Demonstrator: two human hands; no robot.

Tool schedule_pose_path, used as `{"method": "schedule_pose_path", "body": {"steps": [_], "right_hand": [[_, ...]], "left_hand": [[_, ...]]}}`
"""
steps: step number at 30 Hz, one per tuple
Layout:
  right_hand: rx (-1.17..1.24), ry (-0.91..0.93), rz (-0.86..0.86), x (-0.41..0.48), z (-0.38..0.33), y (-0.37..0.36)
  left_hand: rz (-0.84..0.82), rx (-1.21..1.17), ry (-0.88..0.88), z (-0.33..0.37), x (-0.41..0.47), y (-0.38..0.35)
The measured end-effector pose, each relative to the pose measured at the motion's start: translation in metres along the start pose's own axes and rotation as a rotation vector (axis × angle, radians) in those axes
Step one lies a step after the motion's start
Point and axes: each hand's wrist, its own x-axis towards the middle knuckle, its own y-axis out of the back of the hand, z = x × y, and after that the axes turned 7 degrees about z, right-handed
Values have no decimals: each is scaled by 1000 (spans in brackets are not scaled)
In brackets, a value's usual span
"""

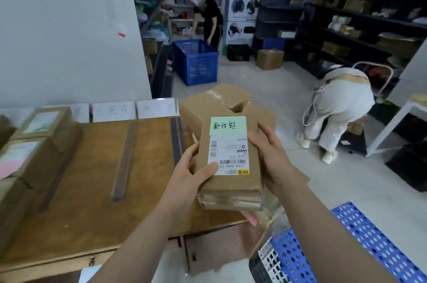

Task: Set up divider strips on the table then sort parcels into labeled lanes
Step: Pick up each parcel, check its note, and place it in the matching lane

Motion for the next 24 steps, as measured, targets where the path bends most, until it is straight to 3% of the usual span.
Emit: {"method": "schedule_pose_path", "body": {"steps": [6, 16, 24], "right_hand": [[1, -105, -109, 16, 13, -84], [97, -101, -148, 7, 59, -244], [74, -136, -160, -4, 99, -330]], "left_hand": [[44, 17, 17, 15, -2, 83], [299, -101, 244, 35, -6, 236], [289, -130, 257, 60, 8, 316]]}}
